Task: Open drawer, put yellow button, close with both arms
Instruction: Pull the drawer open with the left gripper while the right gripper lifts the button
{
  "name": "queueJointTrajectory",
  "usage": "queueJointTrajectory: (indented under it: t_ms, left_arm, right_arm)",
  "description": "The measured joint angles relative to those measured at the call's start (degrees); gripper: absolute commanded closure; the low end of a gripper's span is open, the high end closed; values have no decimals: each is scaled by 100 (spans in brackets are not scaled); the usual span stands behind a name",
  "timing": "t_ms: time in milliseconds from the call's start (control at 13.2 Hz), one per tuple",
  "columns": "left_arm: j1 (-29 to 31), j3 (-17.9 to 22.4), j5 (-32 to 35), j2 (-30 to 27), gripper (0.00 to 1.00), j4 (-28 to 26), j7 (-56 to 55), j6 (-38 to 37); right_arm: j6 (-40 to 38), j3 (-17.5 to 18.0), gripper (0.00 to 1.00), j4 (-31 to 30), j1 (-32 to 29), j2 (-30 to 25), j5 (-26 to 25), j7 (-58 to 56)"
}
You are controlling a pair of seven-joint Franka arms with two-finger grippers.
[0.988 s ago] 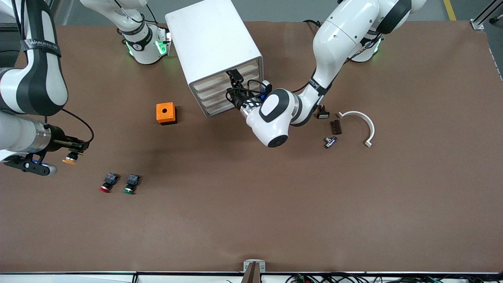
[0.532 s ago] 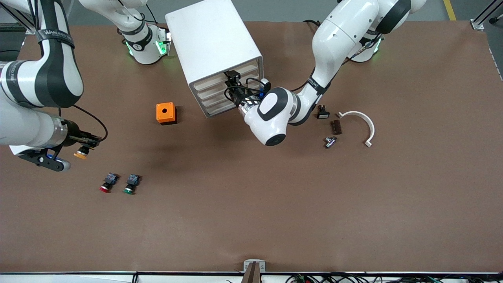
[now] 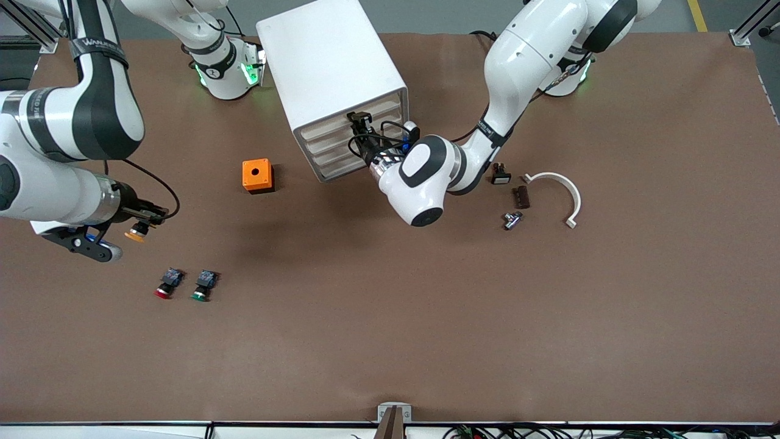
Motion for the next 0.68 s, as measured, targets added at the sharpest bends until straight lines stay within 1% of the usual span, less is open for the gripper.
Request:
queueJointTrajectory:
  t_ms: [304, 684]
  left_arm:
    - [11, 0, 178, 0, 91, 31, -96, -30]
    - [61, 79, 202, -1, 90, 63, -139, -73]
  right_arm:
    - [-18, 2, 88, 3, 111, -18, 1, 223]
    - [-157, 8, 87, 76, 391, -48, 2, 740]
